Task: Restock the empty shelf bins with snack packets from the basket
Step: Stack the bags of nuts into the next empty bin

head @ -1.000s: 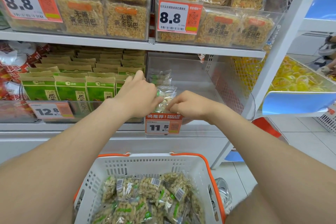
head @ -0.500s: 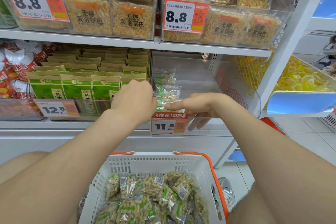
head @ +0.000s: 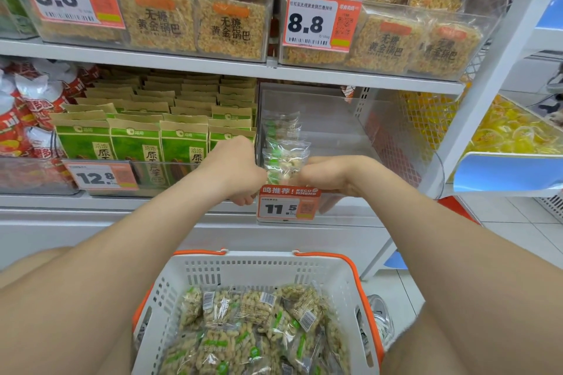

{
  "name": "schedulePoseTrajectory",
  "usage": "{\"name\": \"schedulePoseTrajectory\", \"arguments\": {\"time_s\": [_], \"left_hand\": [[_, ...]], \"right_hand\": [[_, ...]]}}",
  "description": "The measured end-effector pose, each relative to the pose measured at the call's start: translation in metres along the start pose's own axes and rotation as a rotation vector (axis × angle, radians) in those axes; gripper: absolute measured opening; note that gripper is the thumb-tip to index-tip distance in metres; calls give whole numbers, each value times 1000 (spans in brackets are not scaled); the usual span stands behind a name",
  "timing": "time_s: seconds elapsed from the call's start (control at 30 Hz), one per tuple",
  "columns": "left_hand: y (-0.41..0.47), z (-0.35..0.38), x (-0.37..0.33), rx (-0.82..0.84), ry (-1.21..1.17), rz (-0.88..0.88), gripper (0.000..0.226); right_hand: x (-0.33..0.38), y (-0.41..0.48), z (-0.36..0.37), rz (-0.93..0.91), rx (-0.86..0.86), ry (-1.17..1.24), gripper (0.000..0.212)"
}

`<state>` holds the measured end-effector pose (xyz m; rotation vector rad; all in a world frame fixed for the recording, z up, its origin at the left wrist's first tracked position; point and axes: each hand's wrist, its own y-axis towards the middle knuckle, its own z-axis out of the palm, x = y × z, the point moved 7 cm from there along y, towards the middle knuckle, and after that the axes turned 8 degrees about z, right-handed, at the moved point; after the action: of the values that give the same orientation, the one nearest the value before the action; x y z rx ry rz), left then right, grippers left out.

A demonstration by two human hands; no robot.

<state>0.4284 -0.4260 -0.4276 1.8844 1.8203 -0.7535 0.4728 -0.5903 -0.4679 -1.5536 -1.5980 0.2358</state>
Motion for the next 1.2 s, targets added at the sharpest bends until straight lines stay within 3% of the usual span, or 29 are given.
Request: {"name": "schedulePoseTrajectory", "arguments": {"time_s": [0.23, 0.3, 0.43, 0.53, 0.63, 0.7, 0.83, 1.0, 1.07, 1.2], "left_hand": [[-3, 1, -5, -85, 206, 134, 34], [-7, 2, -9, -93, 282, 158, 36], [-20, -1, -15, -142, 437, 151, 37], [-32, -5, -19, -186, 498, 148, 39], [-40, -2, -18, -125, 541, 164, 37], [-44, 5, -16, -25, 541, 190, 30], [-52, 30, -8, 230, 624, 256, 25], [-60, 83, 29, 655, 759, 228, 43], [-62, 96, 37, 725, 830, 222, 38], [-58, 113, 37, 715, 869, 279, 34]], "right_hand": [[3, -4, 2, 5, -55, 59, 22], [5, -12, -5, -8, -126, 5, 35], [14, -28, -26, -57, -515, -264, 59], [22, -51, -30, -180, -868, -289, 44], [38, -86, -19, -430, -990, -108, 31], [45, -99, 2, -499, -895, -136, 31], [38, -97, 58, -451, -578, -407, 28], [3, -62, 113, -303, -284, -712, 30], [-14, -41, 132, -227, -225, -775, 31], [-38, -3, 156, -158, -141, -875, 28]]}}
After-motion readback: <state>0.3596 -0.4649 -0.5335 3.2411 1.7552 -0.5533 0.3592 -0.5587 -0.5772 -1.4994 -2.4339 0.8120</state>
